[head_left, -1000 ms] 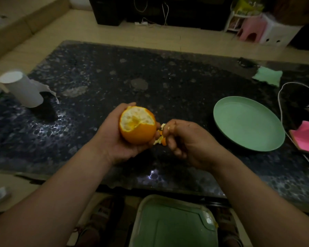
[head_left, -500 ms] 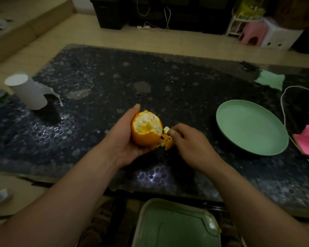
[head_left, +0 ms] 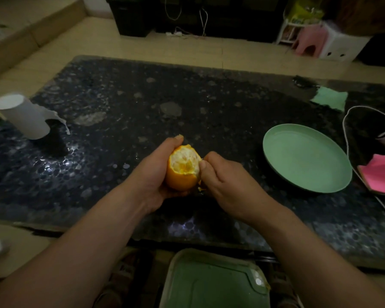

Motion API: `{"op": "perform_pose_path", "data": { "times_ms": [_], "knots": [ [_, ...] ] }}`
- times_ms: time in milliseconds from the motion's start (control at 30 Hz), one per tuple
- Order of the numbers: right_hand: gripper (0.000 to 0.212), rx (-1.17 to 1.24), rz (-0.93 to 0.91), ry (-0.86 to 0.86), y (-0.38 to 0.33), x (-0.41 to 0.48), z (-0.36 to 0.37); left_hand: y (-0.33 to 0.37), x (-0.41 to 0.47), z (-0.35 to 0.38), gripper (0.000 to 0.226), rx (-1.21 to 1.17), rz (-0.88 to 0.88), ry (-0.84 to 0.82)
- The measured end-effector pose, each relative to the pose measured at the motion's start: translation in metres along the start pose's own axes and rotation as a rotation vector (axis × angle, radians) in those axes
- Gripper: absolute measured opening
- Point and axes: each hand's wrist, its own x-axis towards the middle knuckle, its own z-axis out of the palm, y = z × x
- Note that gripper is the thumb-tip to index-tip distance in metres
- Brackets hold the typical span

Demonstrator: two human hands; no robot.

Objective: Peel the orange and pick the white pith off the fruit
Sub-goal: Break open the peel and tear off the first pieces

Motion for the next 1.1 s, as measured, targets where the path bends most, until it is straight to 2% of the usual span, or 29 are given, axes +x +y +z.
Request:
{"op": "perform_pose_path", "data": {
  "times_ms": [133,367,567,833,1100],
  "knots": [
    [0.027,-0.047,0.034,0.041,0.002,0.002,0.002,-0.004,0.000,0.003,0.037,0.021,0.023,-0.002],
    [0.024,0.160,0.146,-0.014,0.000,0.002,0.004,0.003,-0.003,0.003,0.036,0.033,0.070,0.020],
    [0.015,0.214,0.137,0.060,0.004,0.003,0.014,0.001,-0.005,0.003,0.035,0.055,0.079,0.015],
    [0.019,0.404,0.204,-0.010,-0.001,0.005,0.012,0.002,-0.005,-0.004,0.038,-0.010,0.032,-0.005],
    [0.014,0.249,0.230,-0.105,-0.004,0.007,0.004,-0.002,-0.003,-0.005,0.045,0.071,0.101,-0.052]
  ]
}}
